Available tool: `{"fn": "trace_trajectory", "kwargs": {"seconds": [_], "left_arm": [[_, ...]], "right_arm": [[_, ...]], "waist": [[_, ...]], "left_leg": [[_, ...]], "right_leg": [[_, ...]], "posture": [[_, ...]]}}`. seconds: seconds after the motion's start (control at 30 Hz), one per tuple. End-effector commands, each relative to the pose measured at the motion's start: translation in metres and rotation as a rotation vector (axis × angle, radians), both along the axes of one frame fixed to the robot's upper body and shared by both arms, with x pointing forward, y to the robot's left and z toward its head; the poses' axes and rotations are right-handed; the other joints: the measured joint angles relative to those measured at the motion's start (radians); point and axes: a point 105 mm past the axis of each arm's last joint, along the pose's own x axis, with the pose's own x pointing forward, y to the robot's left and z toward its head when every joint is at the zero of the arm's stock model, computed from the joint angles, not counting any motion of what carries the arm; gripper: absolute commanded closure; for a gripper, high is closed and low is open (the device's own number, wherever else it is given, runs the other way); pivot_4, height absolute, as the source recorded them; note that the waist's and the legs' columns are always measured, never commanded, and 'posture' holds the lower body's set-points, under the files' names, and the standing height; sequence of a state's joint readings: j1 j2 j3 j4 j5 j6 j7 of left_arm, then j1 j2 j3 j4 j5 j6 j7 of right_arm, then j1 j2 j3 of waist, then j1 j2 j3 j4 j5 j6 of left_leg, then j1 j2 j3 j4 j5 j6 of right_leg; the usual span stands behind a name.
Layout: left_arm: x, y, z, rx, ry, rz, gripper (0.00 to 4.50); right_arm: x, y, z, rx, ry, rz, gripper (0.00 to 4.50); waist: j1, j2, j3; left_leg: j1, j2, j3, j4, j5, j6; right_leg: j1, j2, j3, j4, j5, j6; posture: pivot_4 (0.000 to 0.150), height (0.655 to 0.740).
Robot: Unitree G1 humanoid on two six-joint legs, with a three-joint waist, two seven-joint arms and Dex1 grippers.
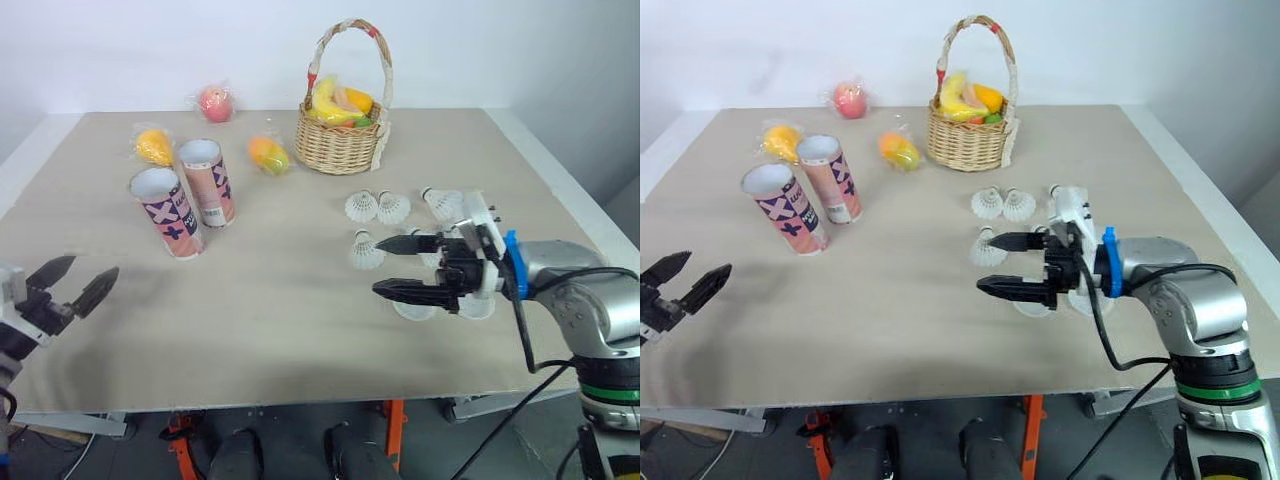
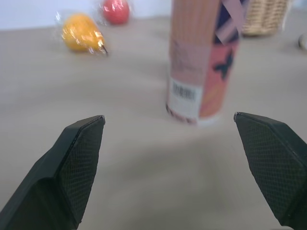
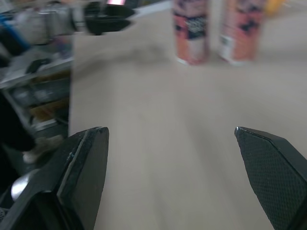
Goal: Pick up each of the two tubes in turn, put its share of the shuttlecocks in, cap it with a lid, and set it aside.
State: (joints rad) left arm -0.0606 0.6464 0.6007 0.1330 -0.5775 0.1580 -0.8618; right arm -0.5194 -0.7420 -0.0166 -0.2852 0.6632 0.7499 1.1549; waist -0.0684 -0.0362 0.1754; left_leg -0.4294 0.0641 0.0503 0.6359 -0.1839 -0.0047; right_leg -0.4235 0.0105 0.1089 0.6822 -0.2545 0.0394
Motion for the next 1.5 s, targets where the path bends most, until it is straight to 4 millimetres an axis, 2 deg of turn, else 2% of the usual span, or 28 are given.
{"fn": "trace_trajectory", "kwargs": {"seconds": [0.03,0.2,0.5,1.07,1.43,1.5], "left_arm": [[0.017,-0.013,-0.001,0.036,-0.01,-0.067,0.01],[0.054,-0.02,-0.004,-0.008,0.006,-0.125,0.01],[0.09,-0.039,-0.005,0.028,0.062,-0.236,0.01],[0.119,-0.058,-0.005,0.149,0.082,-0.251,0.01],[0.13,-0.076,-0.007,0.088,0.046,-0.236,0.01],[0.132,-0.078,-0.005,0.078,0.033,-0.227,0.85]], "right_arm": [[-0.003,0.012,0.005,-0.008,-0.069,0.028,0.0],[-0.006,0.023,0.014,0.024,-0.117,0.044,0.0],[-0.015,0.027,0.022,0.037,-0.167,0.024,0.0],[-0.02,0.027,0.027,0.051,-0.187,-0.001,0.0],[-0.023,0.027,0.028,0.053,-0.192,-0.005,0.0],[-0.023,0.027,0.028,0.052,-0.192,-0.005,0.0]], "waist": [[0.001,0.0,0.0],[0.011,-0.001,0.0],[0.017,-0.001,0.0],[0.024,-0.001,-0.001],[0.024,-0.001,-0.001],[0.024,-0.001,-0.001]], "left_leg": [[0.0,0.0,0.0,0.0,0.0,0.0],[-0.002,0.0,-0.002,0.001,0.0,0.0],[-0.005,-0.001,-0.003,0.001,0.0,0.0],[-0.009,-0.002,-0.01,0.004,0.0,0.0],[-0.01,-0.002,-0.011,0.004,0.0,0.0],[-0.01,-0.002,-0.012,0.004,0.0,0.0]], "right_leg": [[0.0,0.0,0.0,0.0,0.0,0.0],[-0.001,0.002,-0.001,0.0,0.001,0.0],[-0.003,0.001,-0.002,0.0,0.003,-0.004],[-0.002,0.002,-0.006,0.0,0.003,-0.004],[-0.002,0.002,-0.007,0.0,0.003,-0.004],[-0.002,0.002,-0.007,0.0,0.003,-0.004]], "posture": [[0.15,0.7371],[0.15,0.7371],[0.15,0.7371],[0.15,0.7371],[0.15,0.7371],[0.15,0.7371]]}}
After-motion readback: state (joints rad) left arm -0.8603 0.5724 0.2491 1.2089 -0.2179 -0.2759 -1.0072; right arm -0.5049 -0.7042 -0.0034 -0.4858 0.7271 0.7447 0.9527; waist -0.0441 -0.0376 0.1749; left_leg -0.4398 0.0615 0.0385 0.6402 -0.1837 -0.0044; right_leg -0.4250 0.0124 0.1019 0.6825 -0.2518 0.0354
